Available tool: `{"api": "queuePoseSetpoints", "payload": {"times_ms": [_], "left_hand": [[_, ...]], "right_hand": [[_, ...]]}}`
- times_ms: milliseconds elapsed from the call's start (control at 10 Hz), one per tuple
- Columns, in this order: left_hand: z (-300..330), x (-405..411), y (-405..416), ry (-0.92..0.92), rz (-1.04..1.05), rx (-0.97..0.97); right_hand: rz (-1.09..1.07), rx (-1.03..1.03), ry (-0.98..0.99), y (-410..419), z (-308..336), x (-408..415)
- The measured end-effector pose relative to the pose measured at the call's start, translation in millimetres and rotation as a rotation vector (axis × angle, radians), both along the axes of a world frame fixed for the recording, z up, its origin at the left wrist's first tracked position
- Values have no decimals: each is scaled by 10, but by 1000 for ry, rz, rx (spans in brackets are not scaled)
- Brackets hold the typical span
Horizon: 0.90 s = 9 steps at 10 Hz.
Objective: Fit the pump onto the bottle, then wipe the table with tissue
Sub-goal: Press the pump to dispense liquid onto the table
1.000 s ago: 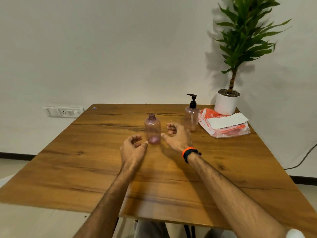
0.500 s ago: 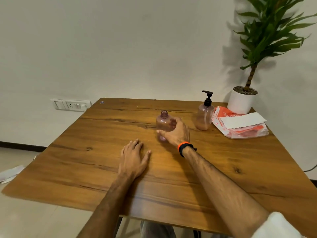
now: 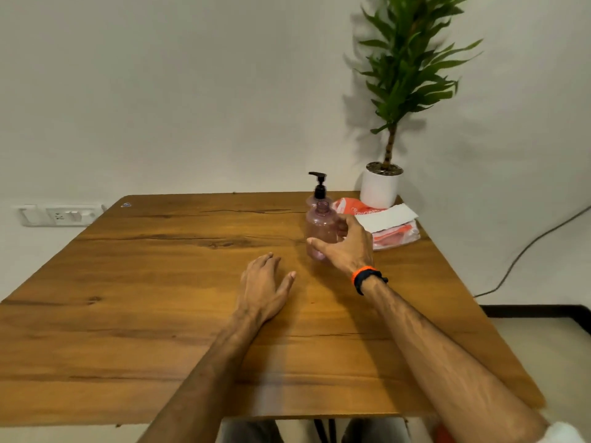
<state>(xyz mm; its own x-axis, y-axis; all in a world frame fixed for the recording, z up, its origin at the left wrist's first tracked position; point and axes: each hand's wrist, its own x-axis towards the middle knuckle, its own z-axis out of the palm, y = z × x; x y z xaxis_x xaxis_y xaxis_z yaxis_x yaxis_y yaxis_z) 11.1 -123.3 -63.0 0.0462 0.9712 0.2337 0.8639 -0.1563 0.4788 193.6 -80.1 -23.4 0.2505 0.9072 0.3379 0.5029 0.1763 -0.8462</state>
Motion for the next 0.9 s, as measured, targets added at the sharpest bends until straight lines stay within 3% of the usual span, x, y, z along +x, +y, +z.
{"api": "queuePoseSetpoints", "payload": {"times_ms": [200,400,900], "left_hand": [[-91,817,96,37,-140,-9],[-237,1109,119,91,-172,8],[-249,1100,120,89,-171,46]], "right_hand": [[-176,-48,8,-105,-35,949],[-289,-39,-12,-236,-84,1564],[-347,-81,-3,-309,-225,1766]]}}
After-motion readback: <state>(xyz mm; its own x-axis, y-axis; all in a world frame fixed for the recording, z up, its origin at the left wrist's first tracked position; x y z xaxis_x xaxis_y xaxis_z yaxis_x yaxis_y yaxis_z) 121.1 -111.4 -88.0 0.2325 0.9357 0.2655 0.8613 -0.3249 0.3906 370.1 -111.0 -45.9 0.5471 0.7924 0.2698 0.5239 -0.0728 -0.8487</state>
